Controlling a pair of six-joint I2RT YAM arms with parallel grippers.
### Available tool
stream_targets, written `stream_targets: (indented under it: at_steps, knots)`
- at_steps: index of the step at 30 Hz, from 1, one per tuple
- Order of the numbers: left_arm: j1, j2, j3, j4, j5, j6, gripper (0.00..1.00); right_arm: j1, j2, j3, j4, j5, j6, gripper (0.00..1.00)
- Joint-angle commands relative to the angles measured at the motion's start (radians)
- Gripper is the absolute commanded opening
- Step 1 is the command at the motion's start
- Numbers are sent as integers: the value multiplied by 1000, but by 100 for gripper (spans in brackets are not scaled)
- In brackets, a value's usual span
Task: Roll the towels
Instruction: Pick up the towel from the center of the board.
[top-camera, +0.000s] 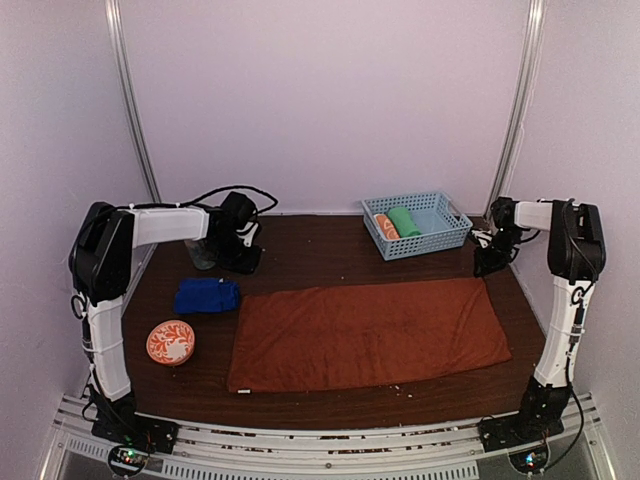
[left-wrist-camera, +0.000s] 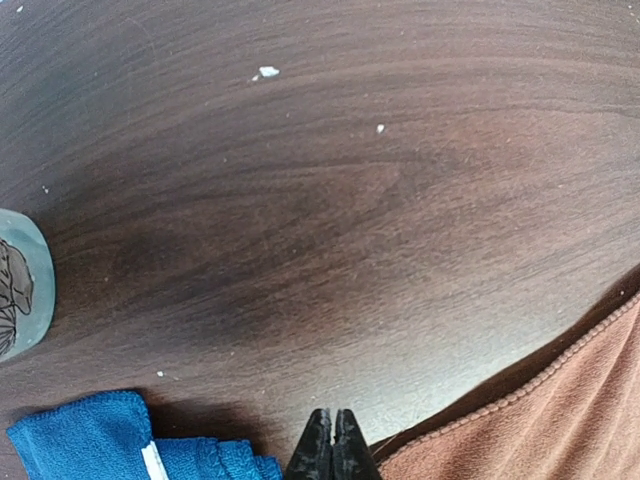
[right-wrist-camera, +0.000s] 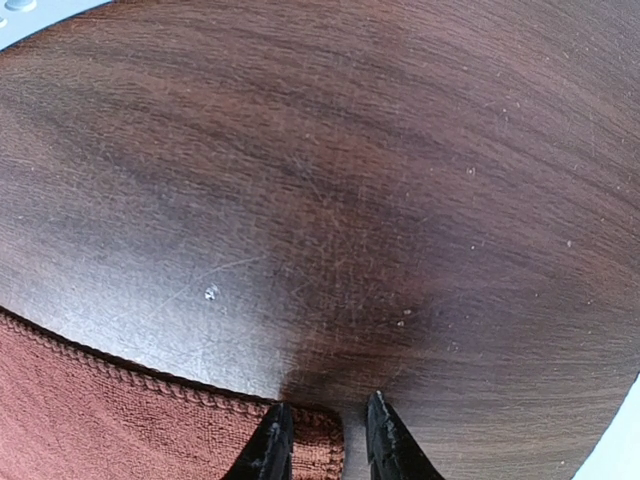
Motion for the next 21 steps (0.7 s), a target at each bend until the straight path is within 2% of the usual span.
stream_targets:
  at_steps: [1,10,19,21]
  knots:
    - [11,-42,-10,38,-9,13,3,-5,-39,-13,-27,-26,19,27]
    - [14,-49,-22,51,14,12,3,-9,-45,-16,-46,-39,-2,28]
    - [17,-57,-56,61,1,16,5,-3,-15,-78,-8,52,-18,28]
    - [19,-55,-60,65,4,14,6,1,-6,-94,16,77,-19,23]
